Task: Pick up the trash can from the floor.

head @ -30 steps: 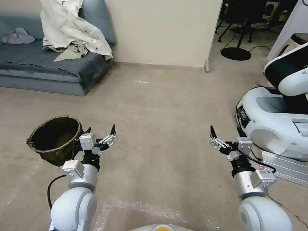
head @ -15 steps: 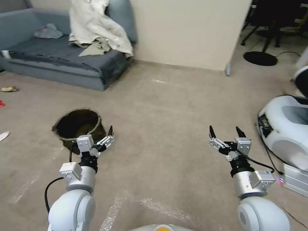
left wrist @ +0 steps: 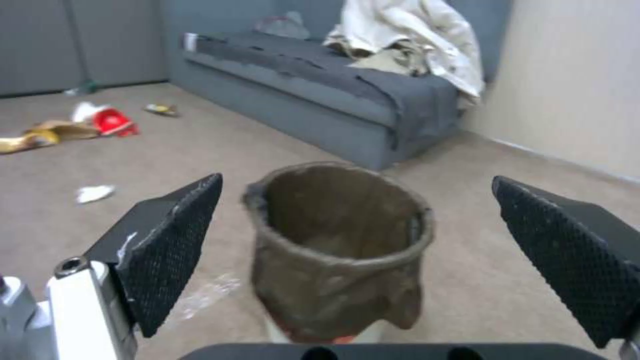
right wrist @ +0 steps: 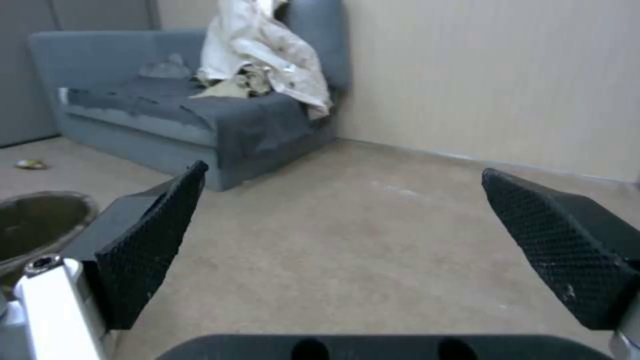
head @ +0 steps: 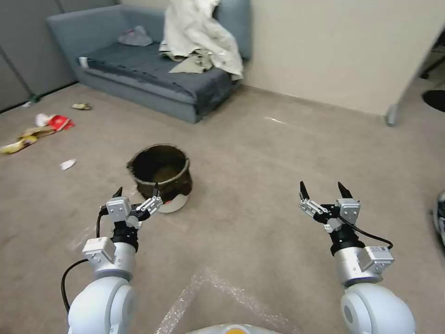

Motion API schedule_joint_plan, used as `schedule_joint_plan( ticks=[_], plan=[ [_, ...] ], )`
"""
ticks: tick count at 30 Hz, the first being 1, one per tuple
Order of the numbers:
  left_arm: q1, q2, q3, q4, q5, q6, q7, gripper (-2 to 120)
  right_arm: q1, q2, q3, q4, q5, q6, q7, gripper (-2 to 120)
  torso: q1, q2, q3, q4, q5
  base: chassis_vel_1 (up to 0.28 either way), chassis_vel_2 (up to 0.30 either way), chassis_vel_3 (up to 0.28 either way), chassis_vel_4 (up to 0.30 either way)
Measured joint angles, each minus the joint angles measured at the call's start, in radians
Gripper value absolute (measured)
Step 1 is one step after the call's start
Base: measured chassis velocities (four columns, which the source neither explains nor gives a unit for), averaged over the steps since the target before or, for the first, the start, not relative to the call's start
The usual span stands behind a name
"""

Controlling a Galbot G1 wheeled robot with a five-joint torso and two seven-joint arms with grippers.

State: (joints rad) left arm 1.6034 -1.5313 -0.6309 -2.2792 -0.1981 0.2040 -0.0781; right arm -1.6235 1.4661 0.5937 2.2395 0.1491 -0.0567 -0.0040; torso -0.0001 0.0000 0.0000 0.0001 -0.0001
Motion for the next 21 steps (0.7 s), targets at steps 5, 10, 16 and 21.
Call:
schedule_joint_plan(
  ticks=[5,10,16,21],
  plan=[
    [0.0,-0.002,0.002,0.011,0.008,-0.017,-0.007,100,0.004,-0.001,0.002,-0.016,0.002,0.031,-0.012,100,0.0,0.0,0.0,-0.0003,0.0003,0.086,0.029,0.07,0.118],
    [0.0,-0.004,0.002,0.022,0.02,-0.033,-0.014,100,0.007,-0.003,0.001,-0.026,0.003,0.046,-0.015,100,0.0,0.0,0.0,0.0001,0.0,0.055,0.053,0.061,0.043],
    [0.0,-0.005,0.003,0.028,0.028,-0.046,-0.021,100,0.007,-0.005,0.002,-0.034,0.006,0.06,-0.035,100,0.0,0.0,0.0,-0.0003,0.0001,0.0,0.0,0.0,0.0],
    [0.001,-0.005,0.001,0.028,0.034,-0.053,-0.023,100,0.006,-0.005,0.004,-0.04,0.005,0.07,-0.052,100,0.0,0.0,0.0,-0.0003,0.0001,0.0,0.0,0.0,0.0]
  ],
)
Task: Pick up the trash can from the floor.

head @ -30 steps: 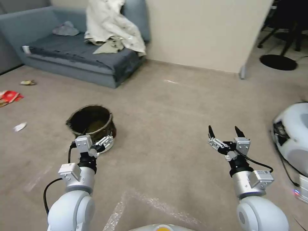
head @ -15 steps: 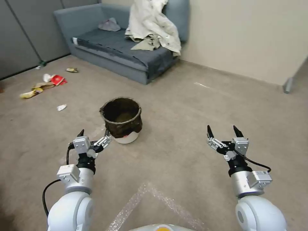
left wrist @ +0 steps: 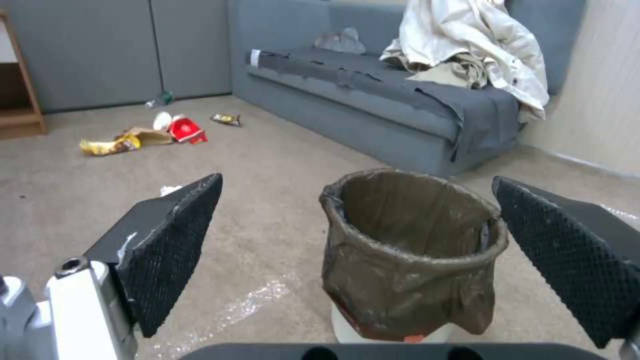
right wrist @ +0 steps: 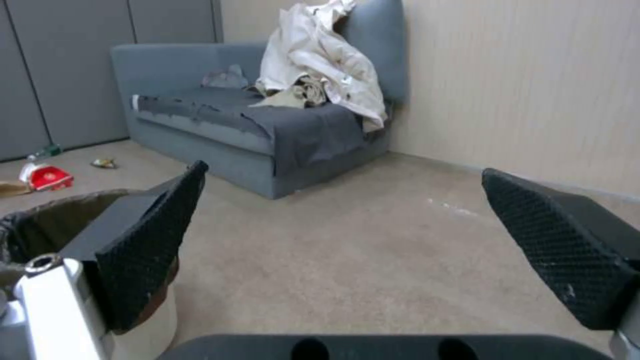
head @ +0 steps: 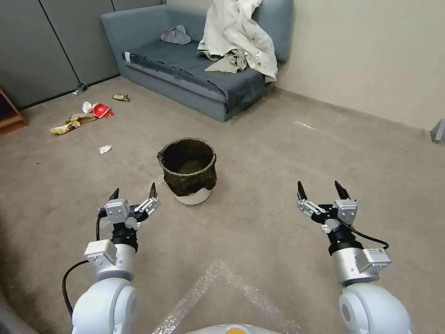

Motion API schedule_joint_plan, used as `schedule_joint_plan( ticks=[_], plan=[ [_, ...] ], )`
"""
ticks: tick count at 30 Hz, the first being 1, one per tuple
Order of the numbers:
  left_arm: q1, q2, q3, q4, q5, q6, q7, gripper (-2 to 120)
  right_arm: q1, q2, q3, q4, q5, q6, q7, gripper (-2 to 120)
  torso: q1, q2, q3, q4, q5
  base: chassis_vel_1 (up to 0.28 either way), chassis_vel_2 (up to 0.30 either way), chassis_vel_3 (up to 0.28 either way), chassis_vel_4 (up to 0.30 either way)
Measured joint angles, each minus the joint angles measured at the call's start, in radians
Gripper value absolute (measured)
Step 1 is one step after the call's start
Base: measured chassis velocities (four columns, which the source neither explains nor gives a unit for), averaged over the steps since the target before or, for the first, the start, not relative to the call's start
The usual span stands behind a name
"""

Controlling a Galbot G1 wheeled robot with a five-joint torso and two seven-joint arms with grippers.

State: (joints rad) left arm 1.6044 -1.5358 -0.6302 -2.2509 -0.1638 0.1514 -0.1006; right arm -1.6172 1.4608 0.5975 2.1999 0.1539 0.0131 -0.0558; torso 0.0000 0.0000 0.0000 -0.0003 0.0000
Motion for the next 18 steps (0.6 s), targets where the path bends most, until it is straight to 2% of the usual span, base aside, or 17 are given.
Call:
schedule_joint_plan(
  ticks=[12,16,18],
  plan=[
    [0.003,-0.002,-0.003,0.001,0.021,-0.01,-0.019,100,-0.001,0.002,-0.004,-0.009,-0.005,0.024,-0.021,100,0.0,0.0,0.0,0.0003,0.0001,-0.022,0.016,0.016,-0.017],
    [0.001,-0.002,-0.004,0.005,0.024,-0.013,-0.027,100,-0.001,0.002,-0.006,-0.011,-0.005,0.025,-0.025,100,0.0,0.0,0.0,-0.0005,-0.0001,-0.172,0.233,0.109,-0.253],
    [0.001,-0.002,-0.004,0.008,0.024,-0.013,-0.036,100,-0.001,0.003,-0.008,-0.013,-0.006,0.027,-0.028,100,0.0,0.0,0.0,-0.0001,0.0002,-0.191,0.214,0.188,-0.211]
  ],
)
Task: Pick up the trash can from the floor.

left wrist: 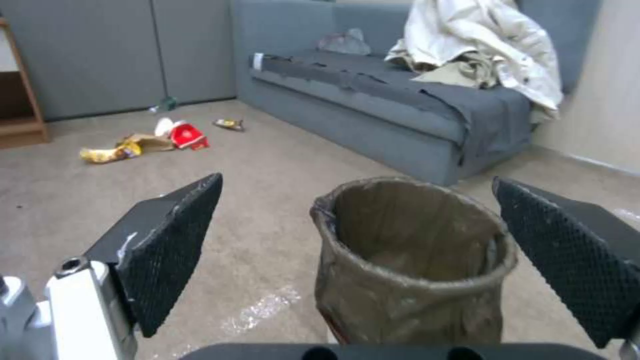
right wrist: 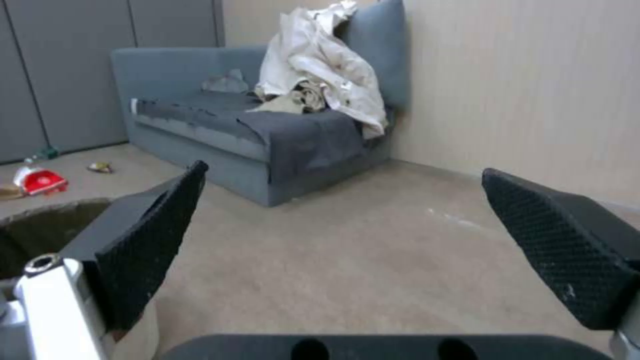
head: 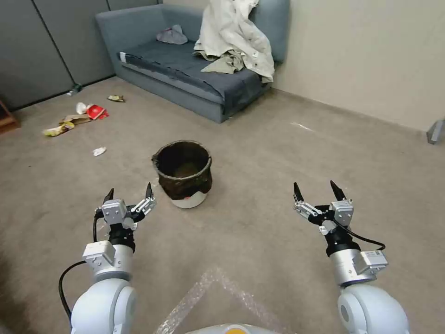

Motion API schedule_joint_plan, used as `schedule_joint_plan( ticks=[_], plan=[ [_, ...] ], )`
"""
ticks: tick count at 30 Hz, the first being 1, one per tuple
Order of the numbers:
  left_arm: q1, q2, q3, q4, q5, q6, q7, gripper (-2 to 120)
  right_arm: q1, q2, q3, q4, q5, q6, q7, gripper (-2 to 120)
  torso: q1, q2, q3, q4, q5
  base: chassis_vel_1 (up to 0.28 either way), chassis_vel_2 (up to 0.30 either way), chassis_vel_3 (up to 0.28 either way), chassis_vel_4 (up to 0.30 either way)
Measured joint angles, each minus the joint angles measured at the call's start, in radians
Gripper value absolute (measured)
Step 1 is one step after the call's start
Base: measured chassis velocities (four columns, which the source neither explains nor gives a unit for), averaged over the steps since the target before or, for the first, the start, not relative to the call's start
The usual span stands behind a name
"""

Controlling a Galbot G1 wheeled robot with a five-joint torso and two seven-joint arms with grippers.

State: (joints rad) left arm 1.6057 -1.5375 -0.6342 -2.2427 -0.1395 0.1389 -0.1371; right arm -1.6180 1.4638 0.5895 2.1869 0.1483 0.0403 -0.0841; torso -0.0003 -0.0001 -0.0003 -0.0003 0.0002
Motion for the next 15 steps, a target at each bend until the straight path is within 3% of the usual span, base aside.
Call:
schedule_joint_plan(
  ticks=[1,2,3,15],
  plan=[
    [-0.001,0.001,-0.002,0.0,0.0,-0.001,-0.004,100,0.002,0.001,-0.004,0.0,0.0,0.001,-0.002,100,0.0,0.0,0.0,0.0011,0.0016,-0.161,0.194,0.264,-0.12],
    [-0.001,0.001,-0.002,0.0,0.0,-0.001,-0.004,100,0.002,0.001,-0.004,0.0,0.0,0.001,-0.002,100,0.0,0.0,0.0,0.0011,0.0016,-0.161,0.194,0.264,-0.12],
    [-0.002,0.001,-0.002,0.004,-0.001,-0.001,-0.008,100,0.001,0.002,-0.004,-0.001,-0.001,0.001,-0.005,100,0.0,0.0,0.0,0.0004,-0.0007,-0.176,0.152,0.264,-0.146],
    [-0.005,0.004,-0.006,0.011,-0.001,-0.003,-0.023,100,0.003,0.005,-0.018,-0.005,-0.007,0.008,-0.009,100,0.0,0.0,0.0,0.0003,-0.0004,-0.146,0.157,0.168,-0.17]
  ],
)
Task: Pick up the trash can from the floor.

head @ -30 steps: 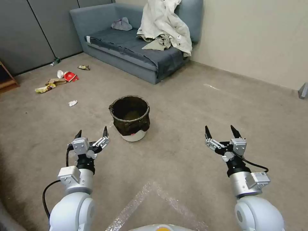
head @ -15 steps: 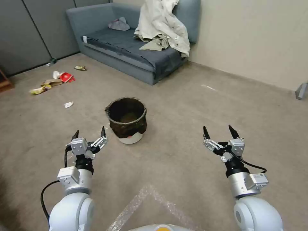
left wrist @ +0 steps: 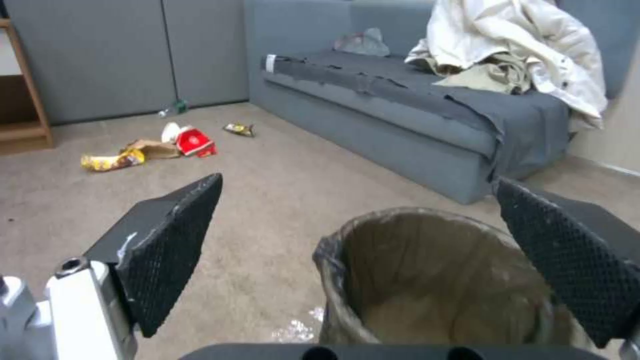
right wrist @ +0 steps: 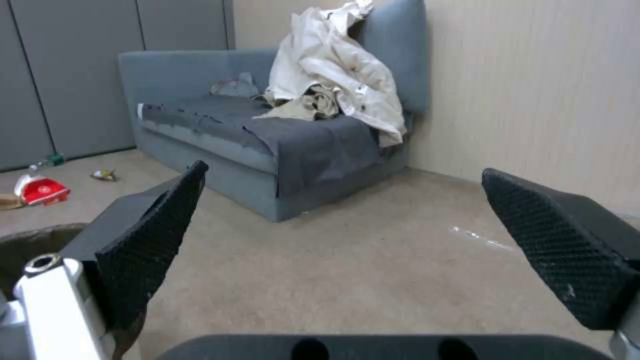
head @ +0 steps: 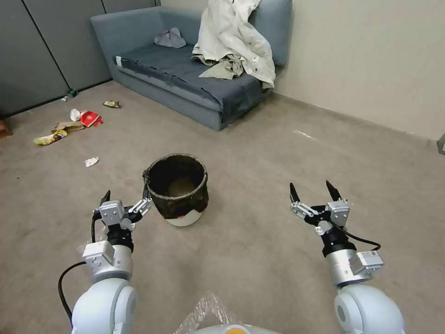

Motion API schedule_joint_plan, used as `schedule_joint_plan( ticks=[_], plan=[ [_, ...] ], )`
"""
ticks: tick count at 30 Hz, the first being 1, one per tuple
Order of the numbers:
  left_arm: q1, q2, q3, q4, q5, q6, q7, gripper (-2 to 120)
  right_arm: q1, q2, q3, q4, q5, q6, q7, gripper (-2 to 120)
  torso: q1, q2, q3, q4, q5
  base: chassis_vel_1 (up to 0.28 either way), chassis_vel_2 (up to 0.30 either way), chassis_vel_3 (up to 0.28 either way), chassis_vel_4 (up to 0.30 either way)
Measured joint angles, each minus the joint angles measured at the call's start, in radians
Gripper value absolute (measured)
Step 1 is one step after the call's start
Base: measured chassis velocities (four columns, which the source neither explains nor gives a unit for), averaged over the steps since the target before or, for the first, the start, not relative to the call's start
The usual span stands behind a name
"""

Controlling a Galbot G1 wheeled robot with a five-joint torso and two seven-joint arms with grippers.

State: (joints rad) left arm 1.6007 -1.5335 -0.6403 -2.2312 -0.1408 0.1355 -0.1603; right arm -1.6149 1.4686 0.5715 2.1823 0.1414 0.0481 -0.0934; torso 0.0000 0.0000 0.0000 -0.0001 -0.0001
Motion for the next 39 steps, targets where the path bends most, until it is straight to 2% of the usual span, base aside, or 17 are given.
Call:
schedule_joint_plan(
  ticks=[19,24,27,29,31,32,33,34,35,36,39],
  plan=[
    [-0.008,0.0,-0.011,0.011,-0.001,0.001,-0.019,100,0.0,0.002,-0.01,-0.002,0.001,0.01,-0.009,100,0.0,0.0,0.0,-0.0002,0.0003,-0.167,0.16,0.164,-0.162],
    [-0.02,0.007,-0.014,0.022,-0.018,0.023,-0.043,100,0.004,0.002,-0.012,-0.01,0.0,0.033,-0.011,100,0.0,0.0,0.0,0.0,0.0,-0.122,0.154,0.132,-0.136],
    [-0.022,0.011,-0.009,0.02,-0.051,0.067,-0.076,100,0.008,0.002,-0.013,-0.015,0.003,0.046,-0.012,100,0.0,0.0,0.0,0.0,0.0002,-0.085,0.088,0.105,-0.092],
    [-0.023,0.02,-0.002,-0.009,-0.115,0.196,-0.135,100,0.009,0.0,-0.012,-0.016,0.009,0.052,-0.012,100,0.0,0.0,0.0,0.0,0.0002,0.0,0.0,0.0,0.0],
    [-0.03,0.027,-0.002,-0.031,-0.167,0.294,-0.164,100,0.01,-0.001,-0.011,-0.016,0.012,0.053,-0.013,100,0.0,0.0,0.0,0.0,0.0001,0.0,0.0,0.0,0.0],
    [-0.03,0.027,-0.002,-0.031,-0.167,0.294,-0.164,100,0.01,-0.001,-0.011,-0.016,0.012,0.053,-0.013,100,0.0,0.0,0.0,0.0,0.0001,0.0,0.0,0.0,0.0],
    [-0.036,0.032,-0.004,-0.039,-0.203,0.348,-0.178,99,0.01,-0.001,-0.01,-0.017,0.013,0.053,-0.013,100,0.0,0.0,0.0,0.0,0.0002,0.0,0.0,0.0,0.0],
    [-0.036,0.032,-0.004,-0.039,-0.203,0.348,-0.178,99,0.01,-0.001,-0.01,-0.017,0.013,0.053,-0.013,100,0.0,0.0,0.0,0.0,0.0002,0.0,0.0,0.0,0.0],
    [-0.047,0.038,-0.009,-0.043,-0.243,0.418,-0.193,99,0.011,-0.002,-0.01,-0.019,0.014,0.055,-0.013,100,0.0,0.0,0.0,-0.0001,0.0002,0.0,0.0,0.0,0.0],
    [-0.068,0.041,-0.017,-0.01,-0.285,0.491,-0.213,98,0.013,-0.002,-0.009,-0.02,0.014,0.056,-0.013,100,0.0,0.0,0.0,0.0001,0.0,0.0,0.0,0.0,0.0],
    [-0.079,0.038,-0.02,0.035,-0.286,0.499,-0.219,98,0.015,-0.003,-0.008,-0.022,0.015,0.056,-0.012,100,0.0,0.0,0.0,0.0,0.0001,0.0,0.0,0.0,0.0]
  ],
)
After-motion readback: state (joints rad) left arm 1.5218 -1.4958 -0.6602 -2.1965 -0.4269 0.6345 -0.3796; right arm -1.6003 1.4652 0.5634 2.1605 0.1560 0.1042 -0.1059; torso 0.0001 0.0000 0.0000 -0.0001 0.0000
